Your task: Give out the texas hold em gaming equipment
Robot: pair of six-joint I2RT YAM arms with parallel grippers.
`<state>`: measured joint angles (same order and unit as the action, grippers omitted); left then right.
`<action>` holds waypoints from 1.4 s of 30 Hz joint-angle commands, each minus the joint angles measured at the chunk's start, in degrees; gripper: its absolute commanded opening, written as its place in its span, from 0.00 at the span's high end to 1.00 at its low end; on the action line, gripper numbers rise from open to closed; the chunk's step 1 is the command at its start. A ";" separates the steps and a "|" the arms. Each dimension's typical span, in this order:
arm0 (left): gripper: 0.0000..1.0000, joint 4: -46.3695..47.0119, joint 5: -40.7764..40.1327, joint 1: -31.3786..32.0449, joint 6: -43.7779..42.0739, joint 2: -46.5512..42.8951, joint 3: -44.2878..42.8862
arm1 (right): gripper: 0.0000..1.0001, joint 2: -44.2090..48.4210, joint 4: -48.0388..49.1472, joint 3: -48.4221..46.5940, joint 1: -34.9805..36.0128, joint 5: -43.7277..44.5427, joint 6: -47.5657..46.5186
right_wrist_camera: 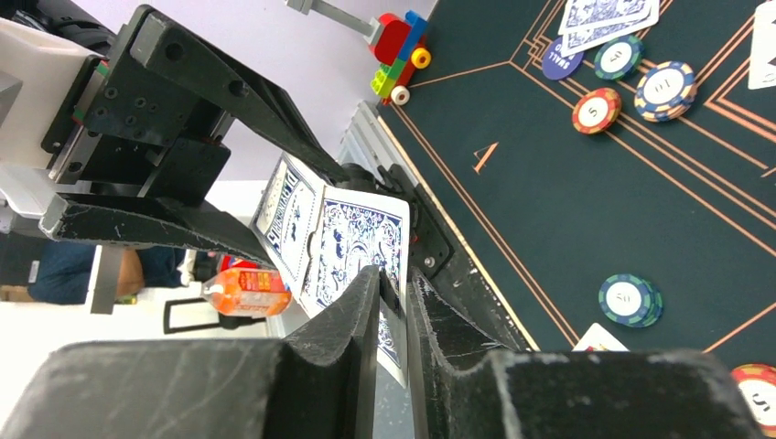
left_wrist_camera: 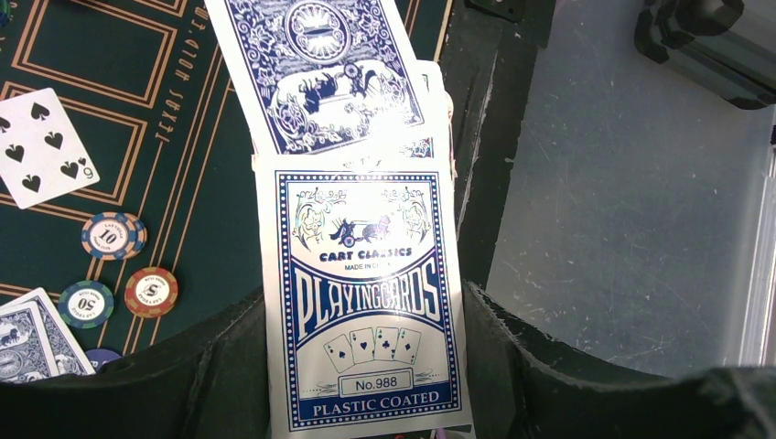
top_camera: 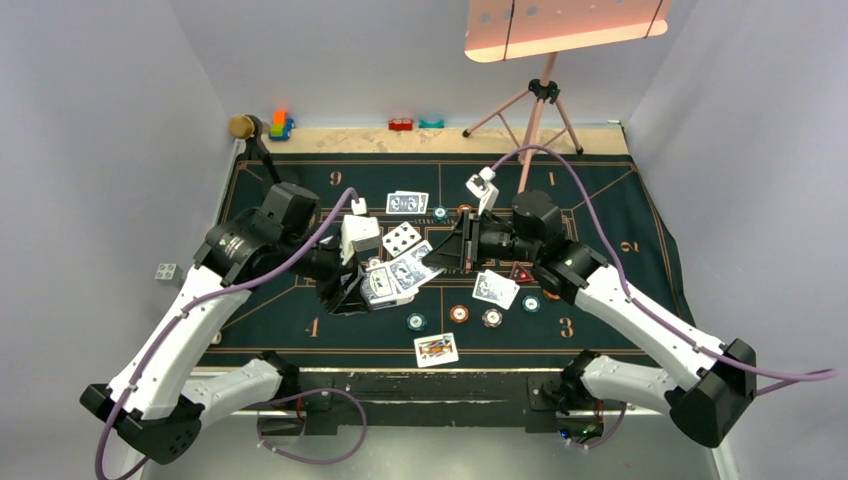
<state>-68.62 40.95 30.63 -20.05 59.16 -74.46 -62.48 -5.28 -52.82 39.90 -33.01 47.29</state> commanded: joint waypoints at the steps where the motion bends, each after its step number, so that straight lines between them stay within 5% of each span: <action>1: 1.00 1.96 2.51 -0.38 0.73 -1.32 -1.30 | 0.83 2.35 -3.52 -4.08 -1.14 2.33 -3.12; 9: 1.00 1.95 2.56 -0.40 0.80 -1.28 -1.13 | 0.96 3.31 -7.39 -7.96 -2.33 3.75 -5.68; 22: 1.00 1.42 2.13 -0.39 0.04 -2.33 -0.01 | 1.00 -0.86 -12.34 -14.17 -6.34 5.75 -11.80; 29: 1.00 0.99 2.38 -0.40 0.05 -3.01 -0.40 | 1.00 -12.31 -19.70 -18.38 -5.64 24.63 -21.81; 42: 1.00 -0.88 2.62 -0.35 -0.27 -4.63 -0.72 | 1.00 -38.54 -29.09 -35.97 6.19 59.38 -31.64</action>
<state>-69.52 41.39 30.63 -20.12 55.55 -74.35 -99.74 -31.62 -81.82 43.13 11.05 20.08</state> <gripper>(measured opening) 0.685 0.007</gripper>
